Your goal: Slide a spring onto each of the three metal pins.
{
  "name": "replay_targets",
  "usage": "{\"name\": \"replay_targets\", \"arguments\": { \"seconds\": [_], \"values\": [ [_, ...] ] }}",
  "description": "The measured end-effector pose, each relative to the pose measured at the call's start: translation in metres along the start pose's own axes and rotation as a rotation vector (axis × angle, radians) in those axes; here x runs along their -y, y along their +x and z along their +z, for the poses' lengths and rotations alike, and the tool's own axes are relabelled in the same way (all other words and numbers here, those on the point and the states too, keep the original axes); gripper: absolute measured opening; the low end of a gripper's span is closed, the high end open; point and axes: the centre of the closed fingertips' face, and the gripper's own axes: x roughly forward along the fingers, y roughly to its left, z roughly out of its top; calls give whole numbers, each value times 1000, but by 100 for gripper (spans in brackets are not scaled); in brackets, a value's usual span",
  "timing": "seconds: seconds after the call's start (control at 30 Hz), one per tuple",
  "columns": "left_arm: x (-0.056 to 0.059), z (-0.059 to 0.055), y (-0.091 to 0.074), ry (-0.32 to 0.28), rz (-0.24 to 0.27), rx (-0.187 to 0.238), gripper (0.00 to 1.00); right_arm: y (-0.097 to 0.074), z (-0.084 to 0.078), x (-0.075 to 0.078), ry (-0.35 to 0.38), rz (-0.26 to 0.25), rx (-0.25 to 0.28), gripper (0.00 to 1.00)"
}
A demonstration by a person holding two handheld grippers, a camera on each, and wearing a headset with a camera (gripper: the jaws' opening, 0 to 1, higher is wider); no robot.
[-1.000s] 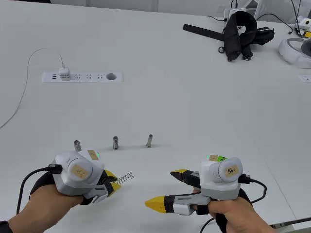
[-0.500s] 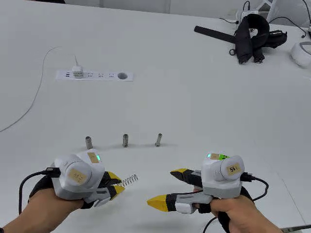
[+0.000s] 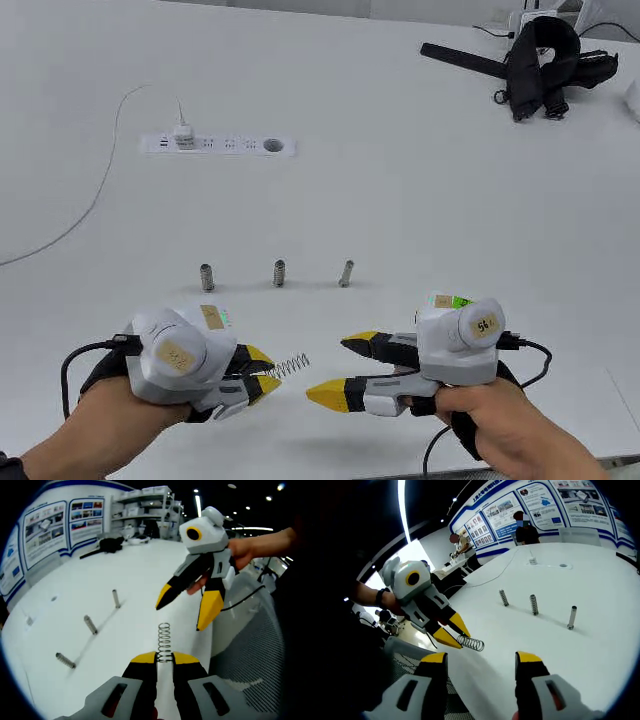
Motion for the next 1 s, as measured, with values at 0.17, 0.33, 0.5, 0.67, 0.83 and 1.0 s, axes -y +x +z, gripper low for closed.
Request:
{"name": "replay_targets", "arguments": {
  "seconds": [0.17, 0.33, 0.5, 0.67, 0.83, 1.0],
  "values": [
    [7, 3, -1, 29, -17, 8, 10, 6, 2, -7, 3, 47, -4, 39],
    [13, 7, -3, 50, -44, 18, 10, 6, 0, -18, -34, 111, -45, 31],
    [18, 10, -5, 72, -74, 30, 10, 5, -5, -29, -117, 170, -101, 27],
    [23, 9, -3, 106, -108, 15, 10, 6, -13, -30, -168, 174, -156, 22],
    [26, 11, -2, 118, -125, 15, 10, 3, -11, -29, -157, 170, -141, 16],
    [28, 10, 0, 137, -140, 7, 10, -2, -9, -32, -138, 186, -126, 14]
  ]
}}
